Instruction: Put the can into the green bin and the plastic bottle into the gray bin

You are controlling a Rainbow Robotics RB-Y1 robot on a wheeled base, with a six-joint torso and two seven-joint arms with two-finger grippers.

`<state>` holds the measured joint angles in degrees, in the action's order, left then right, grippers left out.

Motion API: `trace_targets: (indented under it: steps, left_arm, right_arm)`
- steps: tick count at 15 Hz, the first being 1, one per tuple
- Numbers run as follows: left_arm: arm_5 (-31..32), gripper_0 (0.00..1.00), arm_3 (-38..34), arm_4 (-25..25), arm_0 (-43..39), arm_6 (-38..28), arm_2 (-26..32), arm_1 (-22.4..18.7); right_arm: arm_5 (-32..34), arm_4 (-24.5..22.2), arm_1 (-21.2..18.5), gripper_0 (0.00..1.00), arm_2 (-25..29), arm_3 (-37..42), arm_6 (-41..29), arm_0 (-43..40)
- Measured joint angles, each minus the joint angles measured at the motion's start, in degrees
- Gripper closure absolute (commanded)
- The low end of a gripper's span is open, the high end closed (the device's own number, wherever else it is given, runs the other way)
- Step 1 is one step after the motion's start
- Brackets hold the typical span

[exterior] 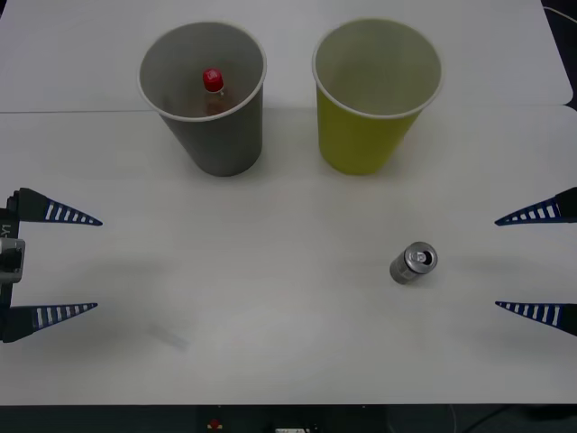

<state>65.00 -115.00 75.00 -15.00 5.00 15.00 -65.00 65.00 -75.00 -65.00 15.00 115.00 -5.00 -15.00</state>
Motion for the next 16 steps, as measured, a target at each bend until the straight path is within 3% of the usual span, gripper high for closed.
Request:
trace_targets:
  steps: [8, 13, 16]
  left_arm:
    - [0.00, 0.00, 0.00, 0.00, 0.00, 0.00, 0.00, 0.00]
    - [0.00, 0.00, 0.00, 0.00, 0.00, 0.00, 0.00, 0.00]
    - [0.00, 0.00, 0.00, 0.00, 0.00, 0.00, 0.00, 0.00]
  right_arm:
    - [-1.48, 1.96, -2.50, 0.00, 1.41, -0.72, 1.50, -1.90]
    - [-9.79, 4.94, -2.58, 0.00, 1.12, 0.87, 2.63, -7.59]
    - [-17.09, 6.90, -2.66, 0.00, -1.67, 1.95, 3.09, -10.31]
